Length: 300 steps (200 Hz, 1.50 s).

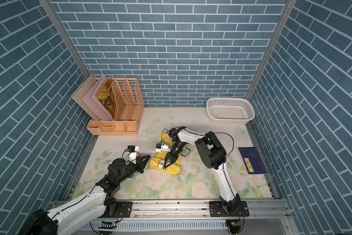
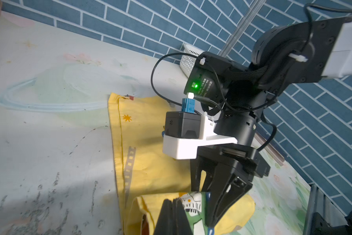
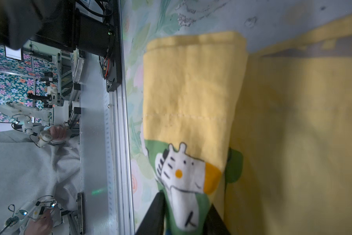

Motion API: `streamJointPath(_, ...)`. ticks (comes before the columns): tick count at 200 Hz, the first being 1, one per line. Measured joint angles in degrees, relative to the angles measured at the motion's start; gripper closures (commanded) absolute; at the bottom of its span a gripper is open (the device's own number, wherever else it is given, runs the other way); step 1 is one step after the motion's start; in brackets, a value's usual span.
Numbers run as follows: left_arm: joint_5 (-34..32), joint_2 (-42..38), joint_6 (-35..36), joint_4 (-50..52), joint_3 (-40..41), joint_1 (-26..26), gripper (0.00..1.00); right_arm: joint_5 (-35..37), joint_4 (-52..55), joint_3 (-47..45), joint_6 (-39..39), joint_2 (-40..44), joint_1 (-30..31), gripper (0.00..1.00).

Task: Roll up the pillowcase
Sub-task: Roll the pillowcase at the center of the board.

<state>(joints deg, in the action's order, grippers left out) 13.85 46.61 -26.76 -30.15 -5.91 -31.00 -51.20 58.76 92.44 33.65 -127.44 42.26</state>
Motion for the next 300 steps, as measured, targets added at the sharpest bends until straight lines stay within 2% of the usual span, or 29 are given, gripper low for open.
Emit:
streamJointPath(11, 0.5, 0.1, 0.0, -0.6, 0.4, 0.0, 1.00, 0.1, -0.1, 0.0, 0.4, 0.0, -0.2, 0.41)
streamJointPath(27, 1.1, 0.9, -0.4, -2.0, 0.7, -0.1, 1.00, 0.8, -0.6, 0.1, -0.5, 0.0, -0.4, 0.24)
streamJointPath(37, 1.3, 1.9, -0.7, -3.0, 0.8, -0.5, 1.00, 1.4, -1.0, 0.2, -0.5, 0.0, -0.6, 0.22)
streamJointPath(51, 1.3, 4.2, -1.1, -5.0, 1.0, -1.6, 1.00, 2.6, -2.0, 0.5, -1.3, 0.2, -0.8, 0.22)
streamJointPath(59, 1.4, 6.1, -1.4, -6.5, 1.0, -2.7, 1.00, 3.1, -2.5, 0.7, -1.5, 0.6, -0.9, 0.25)
streamJointPath(67, 1.4, 8.3, -1.6, -8.1, 1.0, -4.0, 1.00, 3.5, -2.9, 1.0, -1.7, 1.0, -1.1, 0.31)
streamJointPath(81, 1.2, 12.2, -2.1, -10.3, 1.0, -6.1, 1.00, 3.9, -3.4, 2.1, -1.9, 1.4, -1.7, 0.47)
streamJointPath(88, 1.0, 14.0, -2.3, -11.1, 1.0, -6.9, 1.00, 4.0, -3.7, 2.5, -2.1, 1.4, -1.9, 0.50)
streamJointPath(123, -0.2, 16.1, -3.5, -13.4, 1.1, -8.6, 1.00, 5.0, -5.6, 1.4, -2.4, 1.6, -2.6, 0.47)
streamJointPath(156, -1.4, 19.1, -3.5, -15.6, 1.1, -9.1, 1.00, 9.9, -12.2, -3.5, -6.3, 5.5, -2.8, 0.35)
streamJointPath(167, -2.0, 21.6, -3.5, -16.0, 1.0, -9.2, 1.00, 14.0, -16.1, -6.2, -8.2, 9.9, -2.6, 0.31)
streamJointPath(177, -2.5, 23.7, -3.5, -16.1, 0.8, -9.2, 1.00, 18.3, -20.6, -9.8, -9.5, 15.5, -2.0, 0.23)
streamJointPath(195, -3.7, 27.1, -3.5, -16.1, -0.1, -9.2, 1.00, 32.3, -32.1, -20.5, -11.2, 30.9, 1.9, 0.18)
streamJointPath(204, -4.5, 28.4, -3.5, -16.0, -0.7, -9.2, 1.00, 39.8, -38.1, -26.7, -10.9, 38.7, 6.8, 0.17)
streamJointPath(214, -5.5, 29.5, -3.4, -15.8, -1.5, -9.2, 1.00, 48.7, -45.5, -33.9, -10.1, 46.3, 15.3, 0.16)
streamJointPath(228, -6.8, 29.6, -3.4, -15.6, -2.3, -9.1, 1.00, 57.4, -53.4, -42.5, -9.2, 51.6, 26.8, 0.16)
streamJointPath(239, -7.8, 29.1, -3.4, -15.5, -2.7, -9.1, 1.00, 63.5, -57.1, -48.0, -9.3, 52.1, 33.0, 0.15)
streamJointPath(260, -8.7, 27.3, -3.4, -14.4, -3.2, -9.0, 1.00, 74.4, -60.7, -55.1, -9.9, 48.6, 38.5, 0.15)
streamJointPath(279, -9.1, 25.9, -3.2, -13.4, -3.8, -8.9, 1.00, 81.9, -64.1, -56.6, -9.9, 42.9, 41.1, 0.14)
streamJointPath(300, -9.9, 24.2, -3.3, -12.7, -3.9, -8.5, 1.00, 86.2, -69.6, -56.4, -9.9, 37.7, 42.0, 0.14)
